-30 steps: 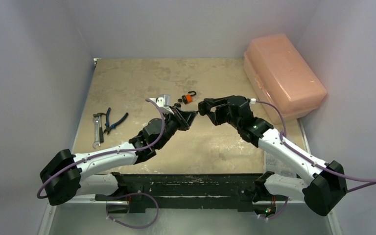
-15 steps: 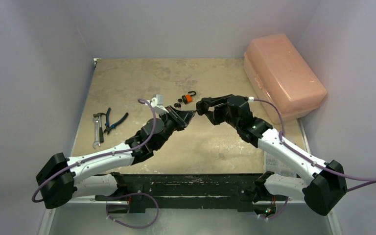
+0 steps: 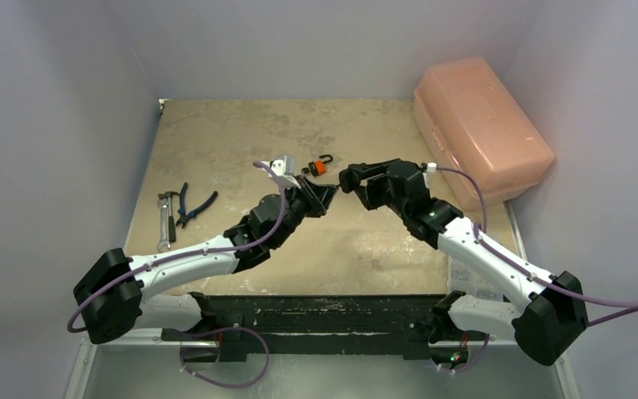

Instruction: Unlock with the key

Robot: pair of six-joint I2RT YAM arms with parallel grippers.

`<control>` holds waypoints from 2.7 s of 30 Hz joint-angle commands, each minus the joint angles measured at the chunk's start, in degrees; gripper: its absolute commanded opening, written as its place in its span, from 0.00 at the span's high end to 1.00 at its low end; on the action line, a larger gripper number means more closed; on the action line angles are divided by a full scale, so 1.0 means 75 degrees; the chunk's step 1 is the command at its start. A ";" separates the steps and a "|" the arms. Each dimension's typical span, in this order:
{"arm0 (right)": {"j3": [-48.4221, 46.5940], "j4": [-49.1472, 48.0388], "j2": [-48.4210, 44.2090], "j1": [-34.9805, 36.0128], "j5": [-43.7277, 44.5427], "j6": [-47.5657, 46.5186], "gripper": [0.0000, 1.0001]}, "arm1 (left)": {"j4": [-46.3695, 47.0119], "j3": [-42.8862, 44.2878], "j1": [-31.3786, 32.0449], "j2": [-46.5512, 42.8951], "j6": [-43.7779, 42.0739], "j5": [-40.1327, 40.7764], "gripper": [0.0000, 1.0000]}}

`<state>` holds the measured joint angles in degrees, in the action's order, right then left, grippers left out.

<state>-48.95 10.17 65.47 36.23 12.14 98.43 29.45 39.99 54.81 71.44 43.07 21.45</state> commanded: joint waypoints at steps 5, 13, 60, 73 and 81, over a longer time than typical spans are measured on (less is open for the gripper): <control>-0.0702 -0.0950 -0.0111 0.0349 -0.1274 0.0035 1.00 | 0.0534 -0.0795 -0.0288 -0.0222 0.3867 -0.0167 1.00; -0.0853 -0.0820 -0.0099 0.0361 -0.1319 -0.0283 1.00 | 0.0567 0.0170 -0.0260 0.0269 -0.0344 -0.0484 1.00; -0.1165 -0.0627 0.0146 0.1110 -0.1219 -0.0163 1.00 | 0.1295 -0.0175 -0.0329 0.0232 -0.1296 -0.0332 1.00; -0.1410 0.0967 -0.0468 0.1090 0.0281 -0.0409 1.00 | -0.0789 0.0020 -0.0382 -0.1192 -0.1690 -0.1663 0.39; -0.1398 0.1127 -0.0628 0.1041 0.0263 -0.0711 1.00 | -0.2007 0.0031 -0.0382 -0.2081 -0.2518 -0.1959 0.44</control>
<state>-56.14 20.84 63.33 44.23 13.56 94.21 17.87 38.68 52.18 59.29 28.51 9.39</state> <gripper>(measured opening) 0.564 0.568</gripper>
